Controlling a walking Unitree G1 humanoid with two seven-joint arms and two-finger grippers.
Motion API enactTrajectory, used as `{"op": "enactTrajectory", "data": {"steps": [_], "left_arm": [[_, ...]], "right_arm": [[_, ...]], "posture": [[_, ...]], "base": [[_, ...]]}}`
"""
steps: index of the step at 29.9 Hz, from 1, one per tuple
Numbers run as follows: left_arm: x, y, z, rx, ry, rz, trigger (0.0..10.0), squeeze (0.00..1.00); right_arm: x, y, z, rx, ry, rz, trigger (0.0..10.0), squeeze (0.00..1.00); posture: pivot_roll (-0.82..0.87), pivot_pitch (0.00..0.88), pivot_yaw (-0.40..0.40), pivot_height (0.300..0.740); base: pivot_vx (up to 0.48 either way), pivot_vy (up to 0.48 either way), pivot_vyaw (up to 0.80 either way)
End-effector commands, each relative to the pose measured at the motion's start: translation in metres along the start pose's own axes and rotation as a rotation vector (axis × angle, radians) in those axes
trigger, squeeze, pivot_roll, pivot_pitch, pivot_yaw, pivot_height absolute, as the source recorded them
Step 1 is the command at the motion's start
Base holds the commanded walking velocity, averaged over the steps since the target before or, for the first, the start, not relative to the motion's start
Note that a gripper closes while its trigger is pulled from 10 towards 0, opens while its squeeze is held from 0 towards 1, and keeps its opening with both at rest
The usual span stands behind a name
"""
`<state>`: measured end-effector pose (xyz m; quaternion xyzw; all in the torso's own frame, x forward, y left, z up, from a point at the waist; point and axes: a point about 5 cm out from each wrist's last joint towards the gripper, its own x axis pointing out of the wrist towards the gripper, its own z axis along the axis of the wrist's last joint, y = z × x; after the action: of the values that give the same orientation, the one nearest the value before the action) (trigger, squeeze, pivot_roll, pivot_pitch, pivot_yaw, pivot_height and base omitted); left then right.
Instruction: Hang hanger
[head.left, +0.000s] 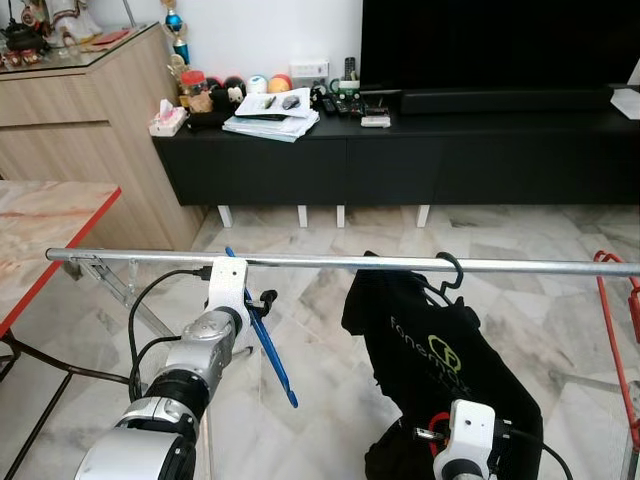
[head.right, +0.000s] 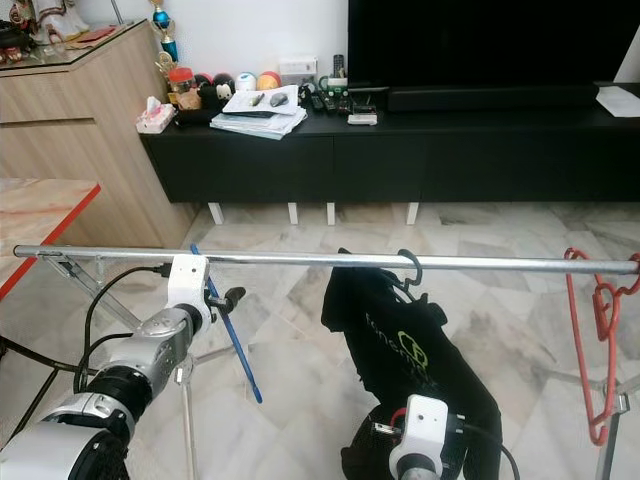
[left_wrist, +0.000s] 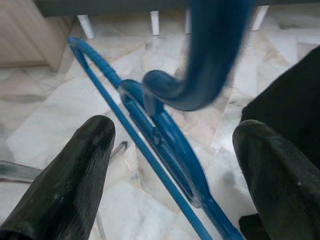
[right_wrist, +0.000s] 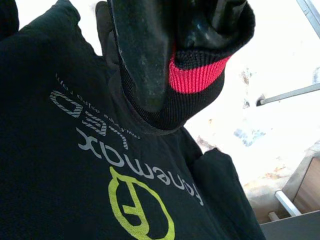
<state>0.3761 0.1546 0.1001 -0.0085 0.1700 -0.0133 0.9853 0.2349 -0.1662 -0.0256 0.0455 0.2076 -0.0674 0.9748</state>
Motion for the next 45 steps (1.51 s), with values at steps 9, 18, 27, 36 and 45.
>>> {"op": "enactTrajectory", "data": {"steps": [9, 18, 27, 36, 45], "left_arm": [[0.001, 0.008, -0.004, 0.02, 0.035, 0.07, 0.0, 0.0], [0.001, 0.005, -0.005, 0.023, 0.035, 0.067, 0.0, 0.0], [0.001, 0.008, -0.005, 0.042, 0.027, 0.08, 0.0, 0.0], [0.001, 0.012, 0.002, 0.051, -0.009, 0.099, 0.0, 0.0], [-0.001, 0.019, -0.001, 0.067, -0.004, 0.108, 0.0, 0.0]], "right_arm": [[0.001, 0.003, 0.005, 0.003, -0.016, 0.009, 10.0, 0.0], [0.001, 0.004, 0.006, 0.001, -0.014, 0.013, 10.0, 0.0], [0.003, 0.005, 0.007, 0.0, -0.011, 0.018, 10.0, 0.0], [0.003, 0.007, 0.007, -0.001, -0.01, 0.024, 10.0, 0.0], [0.003, 0.009, 0.007, -0.002, -0.005, 0.031, 10.0, 0.0]], "posture": [[-0.04, 0.088, 0.099, 0.74], [-0.04, 0.084, 0.098, 0.74], [-0.03, 0.081, 0.097, 0.74], [-0.03, 0.079, 0.095, 0.74], [-0.02, 0.075, 0.093, 0.74]], "base": [[0.0, 0.0, 0.0], [0.0, 0.0, 0.0], [0.0, 0.0, 0.0], [0.0, 0.0, 0.0], [0.0, 0.0, 0.0]]}}
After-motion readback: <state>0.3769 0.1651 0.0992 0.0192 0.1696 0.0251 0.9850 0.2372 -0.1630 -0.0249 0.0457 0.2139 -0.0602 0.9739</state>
